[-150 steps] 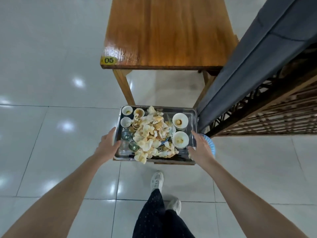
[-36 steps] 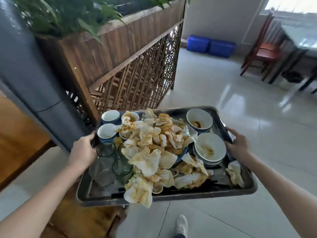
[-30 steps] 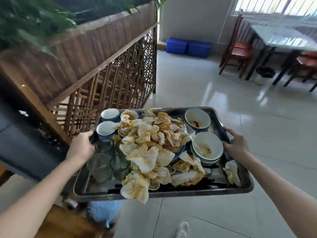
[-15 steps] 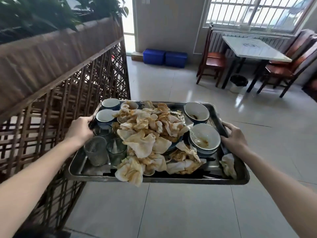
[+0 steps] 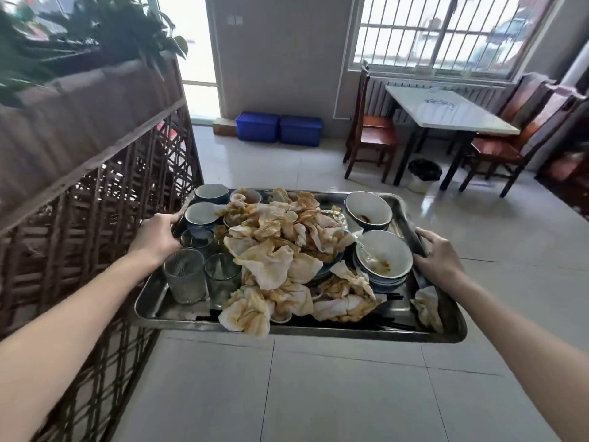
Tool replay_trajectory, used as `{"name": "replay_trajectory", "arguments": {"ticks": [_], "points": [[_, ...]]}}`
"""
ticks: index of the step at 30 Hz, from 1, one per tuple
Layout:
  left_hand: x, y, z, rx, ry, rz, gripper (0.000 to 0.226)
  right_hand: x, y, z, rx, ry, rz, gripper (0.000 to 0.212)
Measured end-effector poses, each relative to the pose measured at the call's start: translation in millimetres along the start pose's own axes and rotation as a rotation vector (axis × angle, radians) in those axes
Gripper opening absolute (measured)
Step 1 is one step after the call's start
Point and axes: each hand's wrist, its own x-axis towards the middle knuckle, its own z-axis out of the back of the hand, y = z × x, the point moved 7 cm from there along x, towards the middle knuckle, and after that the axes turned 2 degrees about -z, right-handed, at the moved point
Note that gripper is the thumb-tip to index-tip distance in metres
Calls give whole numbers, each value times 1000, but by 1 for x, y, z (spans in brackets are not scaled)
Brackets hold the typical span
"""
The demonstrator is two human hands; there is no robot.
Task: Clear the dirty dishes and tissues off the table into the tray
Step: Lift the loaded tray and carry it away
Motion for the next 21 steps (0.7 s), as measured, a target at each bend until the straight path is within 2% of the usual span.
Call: {"name": "replay_trajectory", "arguments": {"ticks": [7, 14, 21], "points": [[166, -27, -16, 19, -12, -71, 49, 146, 12, -19, 0, -69, -16, 61], [309, -40, -53, 42, -24, -96, 47, 287, 8, -50, 32, -57, -29, 61], [460, -54, -93, 62, -54, -46, 37, 459, 2, -93, 95, -13, -15, 62]]}}
